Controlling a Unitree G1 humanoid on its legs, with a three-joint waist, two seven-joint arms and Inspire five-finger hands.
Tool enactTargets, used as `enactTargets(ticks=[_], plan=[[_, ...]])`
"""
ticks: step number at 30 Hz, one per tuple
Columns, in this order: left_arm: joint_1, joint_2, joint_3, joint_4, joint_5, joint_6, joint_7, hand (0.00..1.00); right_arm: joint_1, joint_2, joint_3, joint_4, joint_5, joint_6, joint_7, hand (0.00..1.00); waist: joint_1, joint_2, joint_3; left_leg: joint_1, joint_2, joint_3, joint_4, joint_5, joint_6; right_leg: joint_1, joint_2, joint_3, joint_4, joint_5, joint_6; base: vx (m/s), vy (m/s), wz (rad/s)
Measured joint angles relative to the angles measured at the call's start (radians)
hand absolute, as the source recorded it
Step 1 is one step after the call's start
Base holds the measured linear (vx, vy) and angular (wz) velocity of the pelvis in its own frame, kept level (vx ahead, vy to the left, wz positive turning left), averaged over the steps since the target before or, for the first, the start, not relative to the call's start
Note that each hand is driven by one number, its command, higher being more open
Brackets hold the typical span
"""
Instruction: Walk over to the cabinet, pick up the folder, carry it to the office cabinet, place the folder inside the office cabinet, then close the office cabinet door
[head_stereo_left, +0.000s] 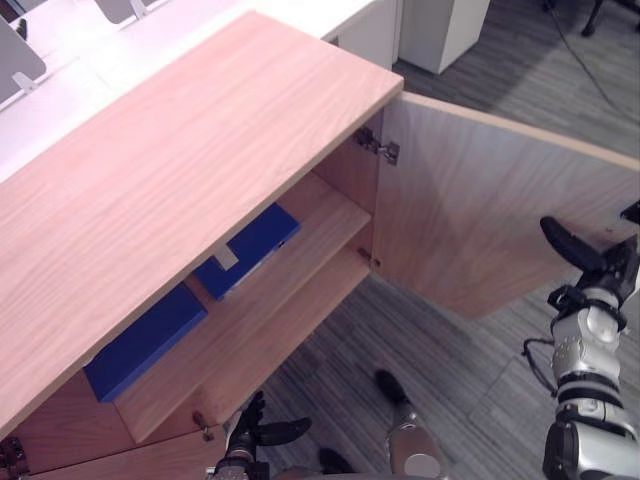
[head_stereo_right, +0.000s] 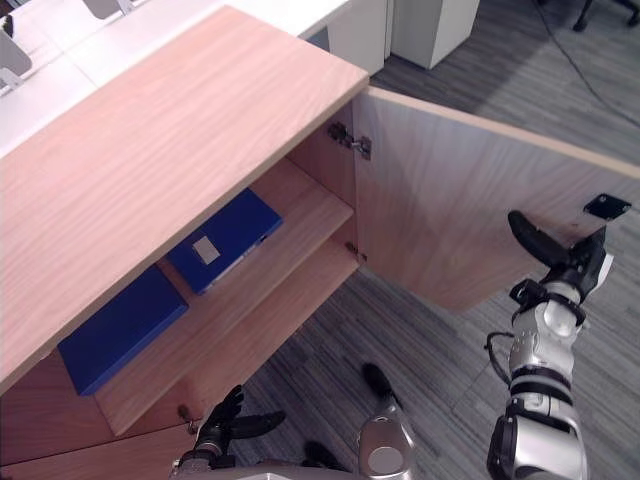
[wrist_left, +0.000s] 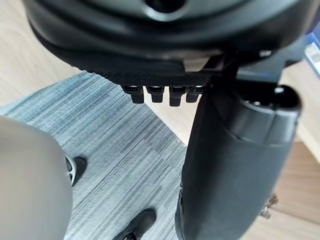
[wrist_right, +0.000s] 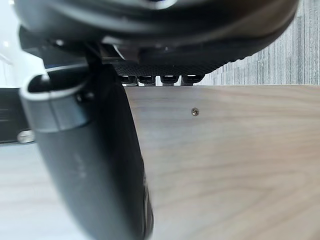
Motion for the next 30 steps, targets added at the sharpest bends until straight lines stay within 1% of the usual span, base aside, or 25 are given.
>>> enactTargets(ticks=[3,5,6,8,9,12,13,14,16,17,18,19,20,21,22,23,24,25,27,28,29,30], plan=[[0.0,-0.002,-0.019,0.002,-0.001,0.0,0.0,1.0,-0.002,-0.002,0.002,-0.002,0.001,0.0,-0.002,1.0,-0.001,0.0,0.004,-0.019,0.002,-0.015,0.016,-0.006,-0.003,-0.012,-0.002,-0.002,-0.001,0.001,0.0,0.0,0.0,0.0],[0.0,-0.004,-0.021,0.006,0.0,0.001,0.0,1.0,0.024,0.002,0.045,-0.056,0.001,0.001,-0.006,1.0,-0.002,-0.001,0.008,-0.022,0.001,-0.035,0.021,-0.009,-0.003,-0.012,-0.002,-0.003,-0.003,0.002,-0.001,0.0,0.0,0.0],[-0.001,-0.004,-0.014,0.006,0.001,0.0,0.0,1.0,0.08,0.02,0.055,-0.139,0.0,0.002,-0.03,1.0,-0.001,-0.003,0.01,-0.028,0.002,-0.043,0.023,-0.01,-0.001,-0.011,-0.001,-0.003,-0.011,0.009,-0.001,0.0,0.0,0.0],[-0.002,0.003,-0.007,0.007,0.004,0.002,0.002,1.0,0.199,0.073,0.067,-0.297,-0.01,0.002,-0.031,1.0,-0.01,-0.014,0.019,-0.032,0.01,-0.044,0.029,-0.011,0.0,-0.01,0.003,0.0,-0.022,0.018,-0.003,0.04,-0.021,-0.06],[-0.002,0.003,-0.001,0.008,0.005,0.002,0.002,1.0,0.232,0.091,0.074,-0.339,-0.015,0.002,-0.031,1.0,-0.015,-0.016,0.021,-0.032,0.012,-0.045,0.029,-0.011,0.0,-0.009,0.005,0.0,-0.022,0.018,-0.003,0.03,-0.037,-0.06],[-0.008,0.005,0.031,0.009,0.027,0.003,0.003,1.0,0.415,0.204,0.133,-0.543,-0.085,0.001,-0.03,1.0,-0.05,-0.038,0.036,-0.018,0.029,-0.045,0.038,-0.013,-0.002,0.008,0.016,0.003,-0.022,0.022,-0.008,0.03,-0.039,-0.07],[-0.012,0.008,0.031,0.01,0.044,0.003,0.003,1.0,0.498,0.242,0.169,-0.615,-0.118,-0.001,-0.021,1.0,-0.06,-0.045,0.04,-0.012,0.039,-0.046,0.048,-0.016,-0.006,0.017,0.022,0.003,-0.022,0.024,-0.01,0.02,-0.048,-0.06],[-0.016,0.008,0.031,0.011,0.051,0.003,0.002,1.0,0.543,0.259,0.189,-0.655,-0.132,-0.004,-0.018,1.0,-0.063,-0.048,0.042,-0.008,0.043,-0.046,0.052,-0.018,-0.007,0.021,0.025,0.004,-0.022,0.025,-0.011,0.0,-0.051,-0.05],[-0.036,0.009,0.031,0.012,0.077,0.003,0.003,1.0,0.716,0.33,0.289,-0.788,-0.168,-0.028,0.003,1.0,-0.08,-0.063,0.05,-0.005,0.059,-0.049,0.078,-0.027,-0.011,0.034,0.032,0.004,-0.022,0.03,-0.018,-0.03,-0.066,-0.04],[-0.04,0.01,0.031,0.012,0.082,0.003,0.003,1.0,0.747,0.343,0.311,-0.809,-0.173,-0.033,0.01,1.0,-0.083,-0.067,0.052,-0.006,0.063,-0.049,0.085,-0.031,-0.012,0.036,0.034,0.004,-0.022,0.031,-0.018,-0.06,-0.066,-0.04],[-0.05,0.01,0.031,0.017,0.094,0.004,0.003,1.0,0.836,0.37,0.389,-0.863,-0.187,-0.048,0.02,1.0,-0.09,-0.078,0.052,-0.006,0.075,-0.049,0.106,-0.038,-0.014,0.041,0.039,0.004,-0.021,0.035,-0.021,-0.06,-0.051,-0.06],[-0.055,0.015,0.029,0.017,0.102,0.005,0.004,1.0,0.908,0.384,0.467,-0.897,-0.211,-0.053,0.025,1.0,-0.094,-0.095,0.053,-0.005,0.087,-0.049,0.127,-0.043,-0.015,0.045,0.046,0.005,-0.014,0.036,-0.023,-0.06,-0.05,-0.06],[-0.059,0.019,0.028,0.019,0.103,0.005,0.004,1.0,0.937,0.386,0.509,-0.908,-0.223,-0.054,0.028,1.0,-0.095,-0.106,0.052,-0.006,0.093,-0.049,0.137,-0.045,-0.017,0.046,0.05,0.005,-0.01,0.037,-0.024,-0.06,-0.054,-0.05],[-0.071,0.028,0.027,0.027,0.105,0.006,0.005,1.0,0.985,0.383,0.591,-0.923,-0.249,-0.052,0.044,1.0,-0.094,-0.13,0.054,-0.01,0.106,-0.05,0.161,-0.052,-0.022,0.046,0.057,0.005,0.0,0.039,-0.026,-0.08,-0.06,-0.02],[-0.09,0.04,0.024,0.046,0.11,0.007,0.006,1.0,1.005,0.375,0.669,-0.925,-0.274,-0.041,0.073,1.0,-0.093,-0.155,0.057,-0.02,0.121,-0.054,0.192,-0.06,-0.022,0.046,0.064,0.003,0.011,0.04,-0.028,-0.09,-0.064,0.02],[-0.104,0.046,0.021,0.059,0.114,0.01,0.006,1.0,1.007,0.365,0.707,-0.925,-0.288,-0.032,0.09,1.0,-0.09,-0.166,0.06,-0.028,0.128,-0.059,0.211,-0.065,-0.022,0.044,0.067,-0.002,0.018,0.04,-0.028,-0.11,-0.063,0.17],[-0.139,0.064,-0.001,0.069,0.12,0.022,0.005,1.0,0.996,0.347,0.78,-0.929,-0.312,-0.01,0.119,1.0,-0.077,-0.182,0.072,-0.052,0.147,-0.081,0.255,-0.074,-0.015,0.037,0.072,-0.018,0.038,0.039,-0.028,-0.1,-0.047,0.29],[-0.158,0.072,-0.016,0.074,0.12,0.025,0.006,1.0,0.984,0.339,0.817,-0.934,-0.323,0.004,0.138,1.0,-0.072,-0.188,0.078,-0.066,0.154,-0.098,0.279,-0.082,-0.016,0.033,0.073,-0.032,0.045,0.038,-0.029,-0.13,-0.047,0.57],[-0.222,0.088,-0.047,0.088,0.122,0.03,0.005,1.0,0.893,0.319,0.928,-0.941,-0.363,0.058,0.188,1.0,-0.037,-0.194,0.107,-0.115,0.167,-0.166,0.335,-0.087,-0.009,0.029,0.065,-0.092,0.074,0.032,-0.03,-0.17,-0.033,0.85],[-0.239,0.094,-0.063,0.085,0.122,0.031,0.006,1.0,0.804,0.317,0.967,-0.939,-0.383,0.085,0.207,1.0,-0.013,-0.191,0.117,-0.137,0.162,-0.209,0.348,-0.086,-0.006,0.033,0.054,-0.128,0.081,0.02,-0.036,-0.18,-0.029,1.07],[-0.242,0.097,-0.065,0.08,0.123,0.032,0.006,1.0,0.716,0.317,0.983,-0.939,-0.403,0.093,0.218,1.0,0.007,-0.191,0.125,-0.147,0.151,-0.249,0.349,-0.083,-0.001,0.042,0.04,-0.164,0.083,0.015,-0.036,-0.13,-0.024,1.01],[-0.242,0.099,-0.064,0.079,0.123,0.032,0.009,1.0,0.668,0.317,0.984,-0.939,-0.409,0.094,0.221,1.0,0.017,-0.19,0.134,-0.151,0.144,-0.276,0.348,-0.08,0.004,0.053,0.032,-0.188,0.083,0.009,-0.032,-0.1,-0.024,0.97]])
